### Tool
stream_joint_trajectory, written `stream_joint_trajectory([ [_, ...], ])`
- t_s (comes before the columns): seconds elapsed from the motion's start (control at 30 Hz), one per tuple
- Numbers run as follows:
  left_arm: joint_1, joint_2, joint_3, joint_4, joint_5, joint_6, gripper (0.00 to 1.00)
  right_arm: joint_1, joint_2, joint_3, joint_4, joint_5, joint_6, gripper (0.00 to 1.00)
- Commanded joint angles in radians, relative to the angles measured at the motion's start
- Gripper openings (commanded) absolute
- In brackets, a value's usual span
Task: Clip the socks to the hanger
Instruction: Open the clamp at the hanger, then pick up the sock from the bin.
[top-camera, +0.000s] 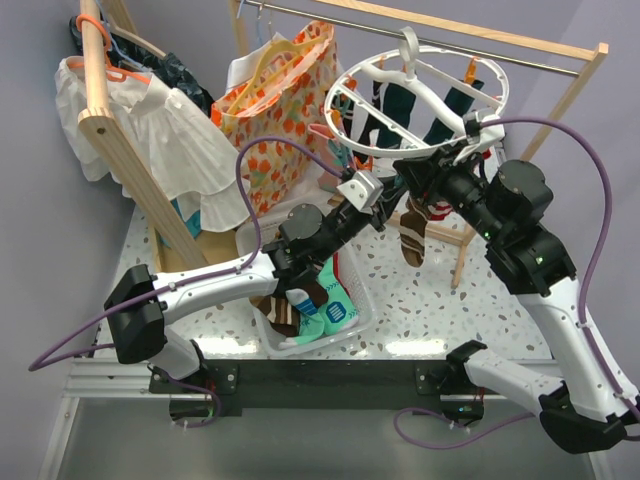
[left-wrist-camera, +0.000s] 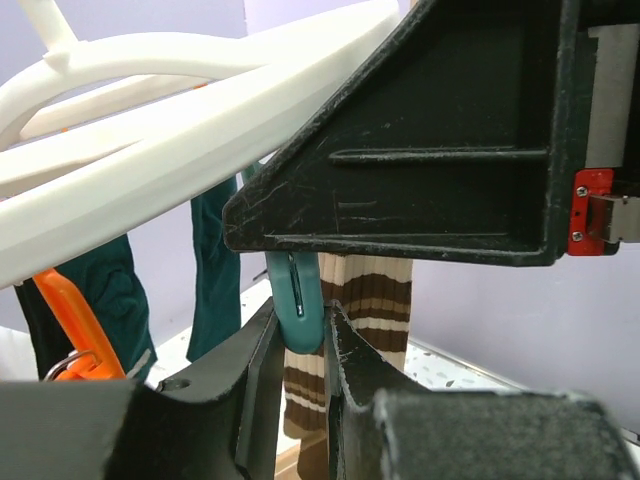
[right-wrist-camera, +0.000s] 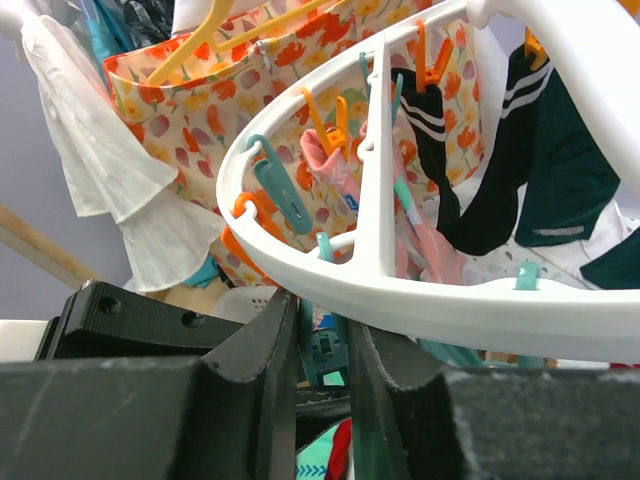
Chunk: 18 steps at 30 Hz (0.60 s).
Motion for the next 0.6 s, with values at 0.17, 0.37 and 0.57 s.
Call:
stream_joint_trajectory([
  [0.17,-0.015,-0.076,-0.045,-0.019,0.030,-0.069,0.45,-0.001,-0.024,-0.039,0.085,0.019,-0.021,0.09],
  [0.37,-0.014,-0.186,-0.152,-0.143,-0.079,-0.176,0.68,-0.003,-0.039,-0.051,0.077,0.028,-0.035,0.10],
  [0.57,0.021,-0.283,-0.214,-0.492,-0.295,-0.346,0.73,-0.001,-0.050,-0.068,0.079,0.033,-0.040,0.11],
])
